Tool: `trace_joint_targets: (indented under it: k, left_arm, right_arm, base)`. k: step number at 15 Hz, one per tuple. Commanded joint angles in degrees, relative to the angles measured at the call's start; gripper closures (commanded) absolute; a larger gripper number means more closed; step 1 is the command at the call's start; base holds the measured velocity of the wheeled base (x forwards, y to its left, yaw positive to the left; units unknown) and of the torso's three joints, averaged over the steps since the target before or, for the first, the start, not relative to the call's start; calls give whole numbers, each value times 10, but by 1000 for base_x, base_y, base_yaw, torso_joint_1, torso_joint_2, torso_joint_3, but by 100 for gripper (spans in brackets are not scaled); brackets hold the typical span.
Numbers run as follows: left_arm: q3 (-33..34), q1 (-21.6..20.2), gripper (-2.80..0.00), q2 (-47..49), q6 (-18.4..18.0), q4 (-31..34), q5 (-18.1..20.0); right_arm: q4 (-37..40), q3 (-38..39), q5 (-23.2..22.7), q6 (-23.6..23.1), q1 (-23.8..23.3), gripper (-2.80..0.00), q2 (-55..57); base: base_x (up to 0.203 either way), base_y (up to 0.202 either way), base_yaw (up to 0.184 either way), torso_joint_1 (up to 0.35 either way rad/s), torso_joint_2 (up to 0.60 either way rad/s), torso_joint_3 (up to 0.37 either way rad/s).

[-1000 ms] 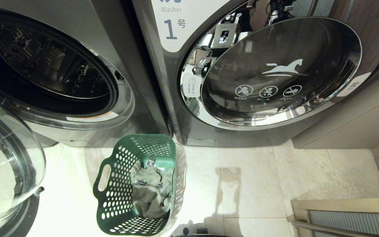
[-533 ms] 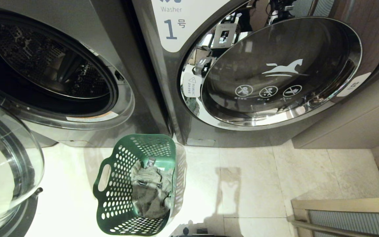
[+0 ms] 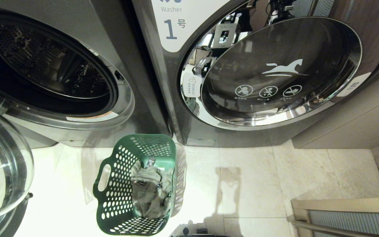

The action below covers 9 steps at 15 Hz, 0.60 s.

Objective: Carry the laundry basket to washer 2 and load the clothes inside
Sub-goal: Open the lid of the washing machine

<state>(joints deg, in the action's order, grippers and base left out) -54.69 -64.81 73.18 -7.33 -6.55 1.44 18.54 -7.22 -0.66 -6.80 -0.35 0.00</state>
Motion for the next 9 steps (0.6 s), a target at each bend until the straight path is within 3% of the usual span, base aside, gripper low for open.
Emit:
trace_joint_targets:
  k: [1, 9]
  left_arm:
    - [-12, -18, 0, 34, -1, -4, 4]
    - [-67, -55, 0, 110, 0, -33, 6]
  right_arm:
    - [1, 0, 0, -1, 0, 0, 1]
    - [1, 0, 0, -1, 0, 0, 1]
  base:
    - [0, 0, 0, 0, 0, 0]
    - [0, 0, 0, 0, 0, 0]
